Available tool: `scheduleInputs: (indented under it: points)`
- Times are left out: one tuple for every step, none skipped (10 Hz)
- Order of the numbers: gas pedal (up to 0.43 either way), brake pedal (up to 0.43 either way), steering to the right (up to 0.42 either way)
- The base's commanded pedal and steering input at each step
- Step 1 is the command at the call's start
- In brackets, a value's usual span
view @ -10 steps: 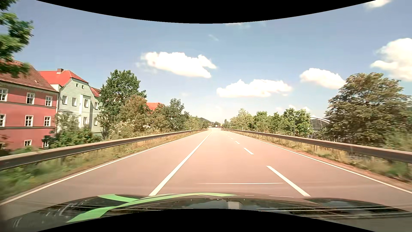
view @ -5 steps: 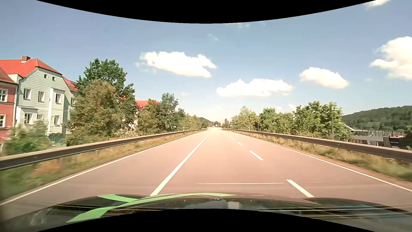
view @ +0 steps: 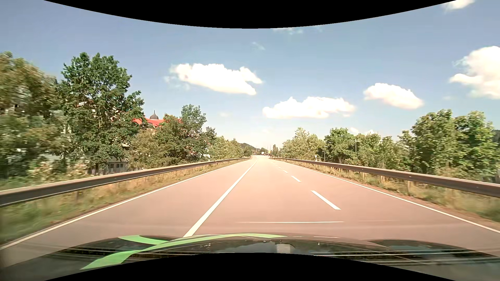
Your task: Follow the waypoints while adhering to traffic rules and regulations
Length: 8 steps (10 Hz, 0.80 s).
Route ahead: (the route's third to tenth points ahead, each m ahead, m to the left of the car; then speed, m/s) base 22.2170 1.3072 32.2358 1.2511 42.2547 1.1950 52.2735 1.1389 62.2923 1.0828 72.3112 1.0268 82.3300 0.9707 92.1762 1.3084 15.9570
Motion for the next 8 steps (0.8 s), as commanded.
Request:
scheduleInputs:
  points:
    - [0.169,0.000,-0.002]
    - [0.169,0.000,-0.003]
    - [0.177,0.000,-0.003]
    - [0.177,0.000,-0.003]
    - [0.177,0.000,-0.003]
    - [0.169,0.000,-0.003]
    - [0.157,0.000,-0.003]
    - [0.150,0.000,-0.002]
